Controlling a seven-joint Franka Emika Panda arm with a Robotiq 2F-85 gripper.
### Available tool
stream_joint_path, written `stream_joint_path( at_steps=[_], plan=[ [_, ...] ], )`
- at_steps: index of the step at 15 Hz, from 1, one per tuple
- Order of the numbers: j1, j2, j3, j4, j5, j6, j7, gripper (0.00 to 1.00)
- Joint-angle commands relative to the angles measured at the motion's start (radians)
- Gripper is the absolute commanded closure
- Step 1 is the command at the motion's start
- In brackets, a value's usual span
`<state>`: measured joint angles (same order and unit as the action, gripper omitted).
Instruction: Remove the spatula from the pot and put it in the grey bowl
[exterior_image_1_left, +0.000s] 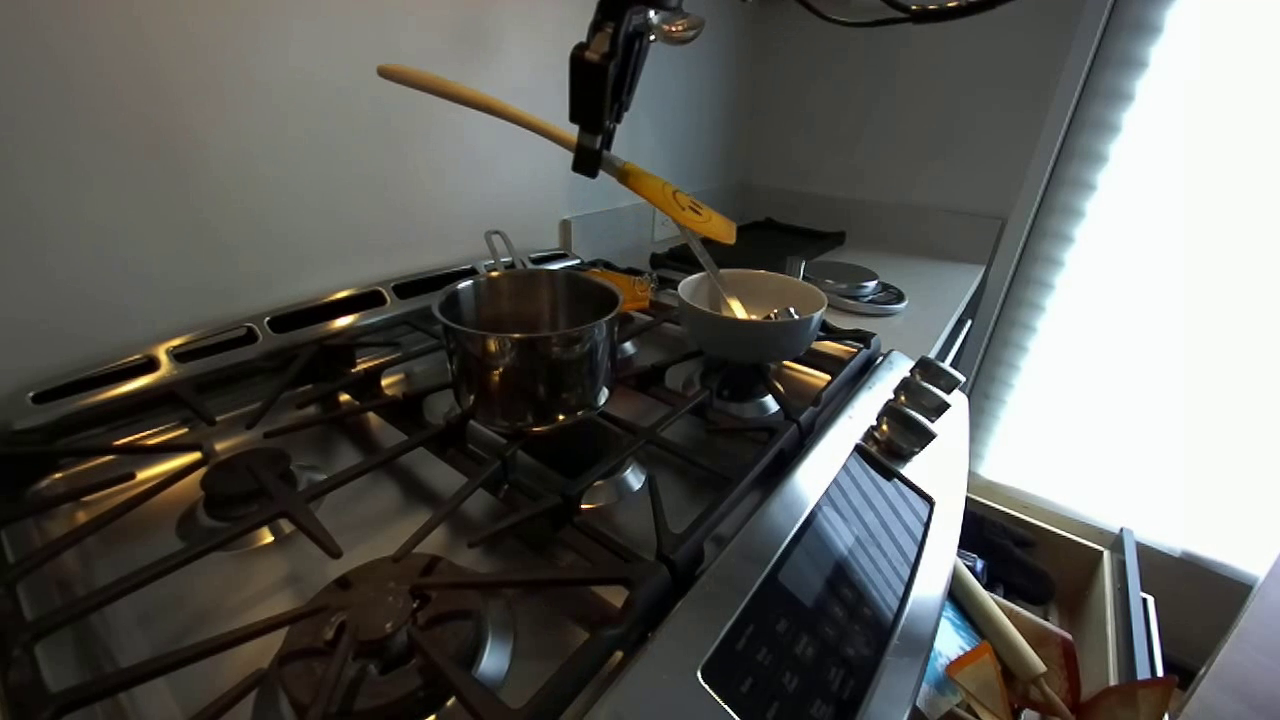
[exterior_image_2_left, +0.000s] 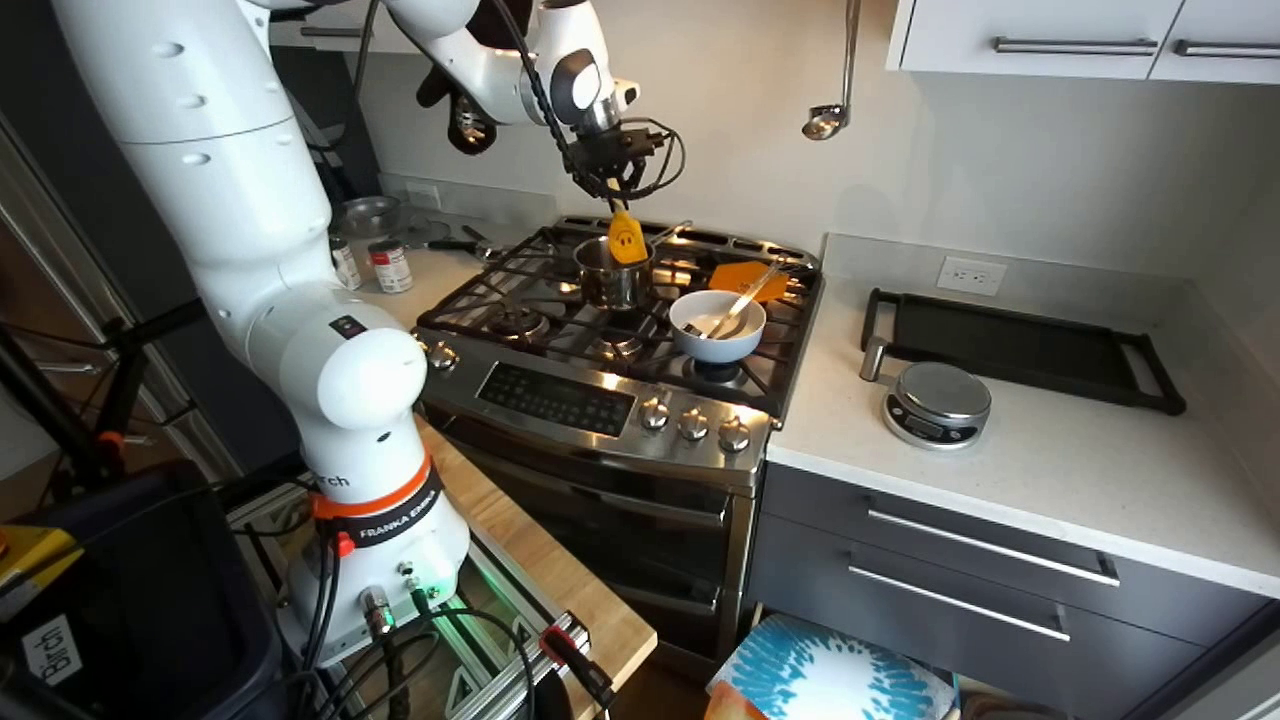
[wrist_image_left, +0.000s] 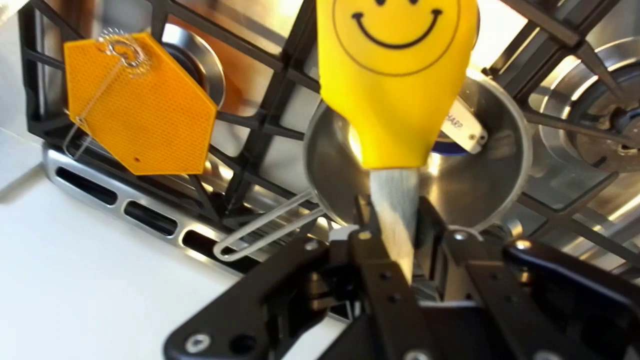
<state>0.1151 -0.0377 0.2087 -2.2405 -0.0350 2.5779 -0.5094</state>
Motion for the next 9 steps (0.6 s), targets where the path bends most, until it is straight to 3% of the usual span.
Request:
stream_joint_path(
  at_steps=[1,4,5,9],
  plan=[
    [0.022,-0.011,-0.029,-0.013,-0.005,0.006,0.005,0.78],
    [0.027,-0.004,-0.028,-0.005,-0.005,0.006,0.004,0.78],
    [0.029,-0.001,-0.027,-0.004,-0.004,0.006,0.004,0.94],
    [0.013,-0.072,-0.076,-0.079,0.164,0.016,-0.119,0.94]
  ],
)
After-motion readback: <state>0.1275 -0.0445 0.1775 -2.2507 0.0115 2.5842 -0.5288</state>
